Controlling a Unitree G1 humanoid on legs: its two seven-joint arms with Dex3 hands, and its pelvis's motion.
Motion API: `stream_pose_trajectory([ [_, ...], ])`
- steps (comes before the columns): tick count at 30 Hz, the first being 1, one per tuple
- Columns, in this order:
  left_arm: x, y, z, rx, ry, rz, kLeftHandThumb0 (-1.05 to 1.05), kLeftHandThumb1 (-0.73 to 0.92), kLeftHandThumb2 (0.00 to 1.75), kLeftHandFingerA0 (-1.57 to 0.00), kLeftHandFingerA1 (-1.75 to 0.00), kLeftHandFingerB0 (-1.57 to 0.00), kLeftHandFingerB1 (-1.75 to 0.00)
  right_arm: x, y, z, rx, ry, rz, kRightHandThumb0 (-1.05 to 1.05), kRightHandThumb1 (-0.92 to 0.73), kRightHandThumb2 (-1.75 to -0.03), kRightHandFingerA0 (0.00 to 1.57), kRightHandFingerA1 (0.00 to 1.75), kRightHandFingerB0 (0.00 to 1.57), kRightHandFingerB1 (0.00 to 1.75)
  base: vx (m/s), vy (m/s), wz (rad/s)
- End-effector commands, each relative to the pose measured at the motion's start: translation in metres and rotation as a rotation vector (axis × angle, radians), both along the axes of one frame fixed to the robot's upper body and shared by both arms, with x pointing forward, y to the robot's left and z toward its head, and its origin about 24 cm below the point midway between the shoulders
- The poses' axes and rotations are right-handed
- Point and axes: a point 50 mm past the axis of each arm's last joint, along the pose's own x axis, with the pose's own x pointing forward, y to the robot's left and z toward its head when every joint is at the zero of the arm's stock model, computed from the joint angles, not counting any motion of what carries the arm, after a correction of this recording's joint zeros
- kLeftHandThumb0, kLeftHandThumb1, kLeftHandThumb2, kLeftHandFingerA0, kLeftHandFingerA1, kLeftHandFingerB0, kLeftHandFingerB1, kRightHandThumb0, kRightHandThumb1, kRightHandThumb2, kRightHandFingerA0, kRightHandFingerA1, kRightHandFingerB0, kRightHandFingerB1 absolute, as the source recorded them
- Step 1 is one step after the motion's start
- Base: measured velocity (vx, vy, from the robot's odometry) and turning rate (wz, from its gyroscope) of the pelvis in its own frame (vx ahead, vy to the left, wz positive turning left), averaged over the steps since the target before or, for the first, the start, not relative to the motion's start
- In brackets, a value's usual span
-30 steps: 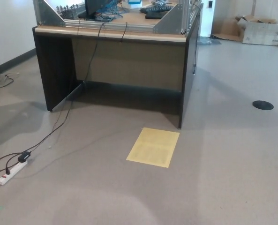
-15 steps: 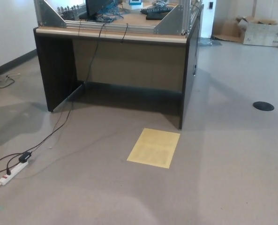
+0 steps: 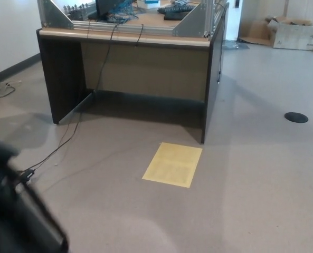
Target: A person hands over a black lunchbag to the robot and the robot uses its left hand to grab the strips of the lunchbag, the gives it back to the person.
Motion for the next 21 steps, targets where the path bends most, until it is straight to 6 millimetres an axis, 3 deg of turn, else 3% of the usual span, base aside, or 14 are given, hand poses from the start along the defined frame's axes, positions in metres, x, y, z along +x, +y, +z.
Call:
stream_pose_trajectory([
  [1,0.022,-0.034,0.048,0.041,-0.057,-0.063,-0.19,0.78,0.65,-1.03,-1.36,-0.84,-1.13,0.000,-0.001,0.000,-0.002,-0.003,-0.013,-0.41,-0.68,-0.60,0.68,0.48,0.40,0.33,0.00,0.000,0.00],
  [2,0.027,-0.057,0.059,0.099,-0.076,-0.073,-0.19,0.80,0.64,-0.97,-1.48,-0.82,-1.16,-0.002,0.000,-0.002,0.000,0.000,-0.014,-0.42,-0.68,-0.60,0.69,0.50,0.41,0.34,0.00,0.000,0.00],
  [4,0.032,-0.081,0.070,0.142,-0.086,-0.086,-0.14,0.74,0.68,-0.97,-1.54,-0.82,-1.19,-0.004,0.001,-0.005,0.002,0.008,-0.013,-0.43,-0.68,-0.60,0.68,0.50,0.41,0.34,0.00,0.000,0.00],
  [6,0.040,-0.107,0.079,0.166,-0.079,-0.142,-0.08,0.74,0.69,-0.83,-1.71,-0.73,-1.40,-0.005,0.000,-0.005,0.010,0.014,-0.015,-0.43,-0.68,-0.60,0.69,0.50,0.42,0.34,0.00,0.000,0.00],
  [7,0.046,-0.128,0.087,0.198,-0.084,-0.180,-0.08,0.74,0.69,-0.83,-1.71,-0.73,-1.40,-0.003,0.000,-0.004,0.023,0.016,-0.021,-0.43,-0.68,-0.60,0.69,0.50,0.42,0.34,0.00,0.000,0.00],
  [10,0.053,-0.145,0.095,0.241,-0.085,-0.158,-0.04,0.72,0.75,-0.78,-1.75,-0.71,-1.43,-0.001,0.002,-0.003,0.012,0.013,-0.012,-0.44,-0.68,-0.60,0.68,0.49,0.41,0.34,0.00,0.000,0.00],
  [11,0.055,-0.151,0.097,0.254,-0.081,-0.159,0.00,0.73,0.69,-0.78,-1.72,-0.62,-1.52,-0.002,0.001,-0.003,0.005,0.012,-0.009,-0.43,-0.68,-0.60,0.70,0.49,0.41,0.34,0.00,0.000,0.00],
  [12,0.060,-0.163,0.102,0.272,-0.076,-0.160,-0.04,0.62,0.86,-1.16,-1.47,-0.82,-1.28,-0.003,-0.001,-0.003,-0.008,0.012,-0.001,-0.43,-0.68,-0.60,0.71,0.50,0.41,0.34,0.00,0.000,0.00],
  [15,0.066,-0.174,0.115,0.304,-0.084,-0.133,-0.07,0.61,0.86,-1.17,-1.45,-0.79,-1.24,-0.001,-0.002,-0.001,-0.001,0.009,0.010,-0.44,-0.68,-0.60,0.72,0.51,0.41,0.34,0.00,0.000,0.00],
  [16,0.069,-0.175,0.122,0.322,-0.088,-0.102,-0.11,0.55,0.84,-1.15,-1.42,-0.80,-1.23,0.001,0.000,0.000,0.009,0.013,0.013,-0.44,-0.68,-0.60,0.72,0.51,0.41,0.34,0.00,0.000,0.00],
  [17,0.071,-0.176,0.128,0.321,-0.088,-0.089,-0.01,0.75,0.62,-0.79,-1.67,-0.61,-1.48,0.003,0.002,0.000,0.006,0.013,0.017,-0.43,-0.68,-0.60,0.73,0.51,0.41,0.34,0.00,0.000,0.00],
  [19,0.074,-0.180,0.137,0.306,-0.095,-0.064,-0.09,0.73,0.60,-0.80,-1.72,-0.64,-1.48,0.005,0.004,0.001,0.004,0.015,0.026,-0.40,-0.69,-0.60,0.74,0.51,0.41,0.34,0.00,0.000,0.00],
  [20,0.075,-0.183,0.143,0.295,-0.096,-0.057,-0.13,0.57,0.84,-1.16,-1.44,-0.80,-1.24,0.006,0.007,0.000,0.005,0.017,0.033,-0.40,-0.69,-0.60,0.73,0.51,0.41,0.34,0.00,0.000,0.00],
  [21,0.075,-0.183,0.145,0.292,-0.096,-0.057,-0.13,0.57,0.84,-1.16,-1.44,-0.80,-1.24,0.006,0.008,0.000,0.005,0.018,0.035,-0.40,-0.69,-0.60,0.73,0.51,0.41,0.34,0.00,0.000,0.00],
])
